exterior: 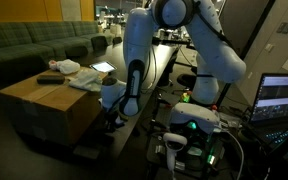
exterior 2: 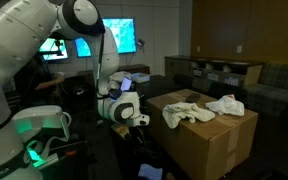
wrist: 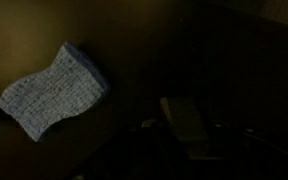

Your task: Switch all the objects from the box and the table

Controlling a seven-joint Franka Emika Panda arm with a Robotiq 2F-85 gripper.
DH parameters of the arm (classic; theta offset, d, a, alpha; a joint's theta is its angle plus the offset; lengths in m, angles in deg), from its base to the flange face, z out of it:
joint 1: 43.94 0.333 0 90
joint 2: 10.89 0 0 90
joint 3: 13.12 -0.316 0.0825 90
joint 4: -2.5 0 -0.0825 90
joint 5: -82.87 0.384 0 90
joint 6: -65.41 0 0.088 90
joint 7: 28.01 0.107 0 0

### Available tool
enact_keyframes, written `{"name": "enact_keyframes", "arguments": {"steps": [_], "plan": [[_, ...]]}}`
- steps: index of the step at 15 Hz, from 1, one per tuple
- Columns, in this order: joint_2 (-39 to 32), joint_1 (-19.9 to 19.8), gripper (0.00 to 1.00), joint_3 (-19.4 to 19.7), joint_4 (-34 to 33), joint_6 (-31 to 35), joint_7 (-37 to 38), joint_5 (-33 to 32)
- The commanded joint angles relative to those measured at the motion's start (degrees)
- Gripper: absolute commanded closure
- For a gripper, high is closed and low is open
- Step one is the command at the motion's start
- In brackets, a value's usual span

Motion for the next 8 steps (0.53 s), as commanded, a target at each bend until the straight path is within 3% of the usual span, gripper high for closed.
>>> {"name": "enact_keyframes", "arguments": {"steps": [1,2,3,4,8], "plan": [[-3.93,3.55,0.83,2.8,-4.07,1.28,2.09,3.54],[-3.96,3.64,0.72,2.89,-4.26,1.0,2.14,4.19],[-3.66,3.63,0.45,2.96,-4.19,0.76,2.17,4.74],[-3.6,3.96,0.44,3.41,-4.14,0.92,2.35,5.05],[-1.81,3.29,0.15,4.11,-1.83,1.51,1.64,5.36]]}}
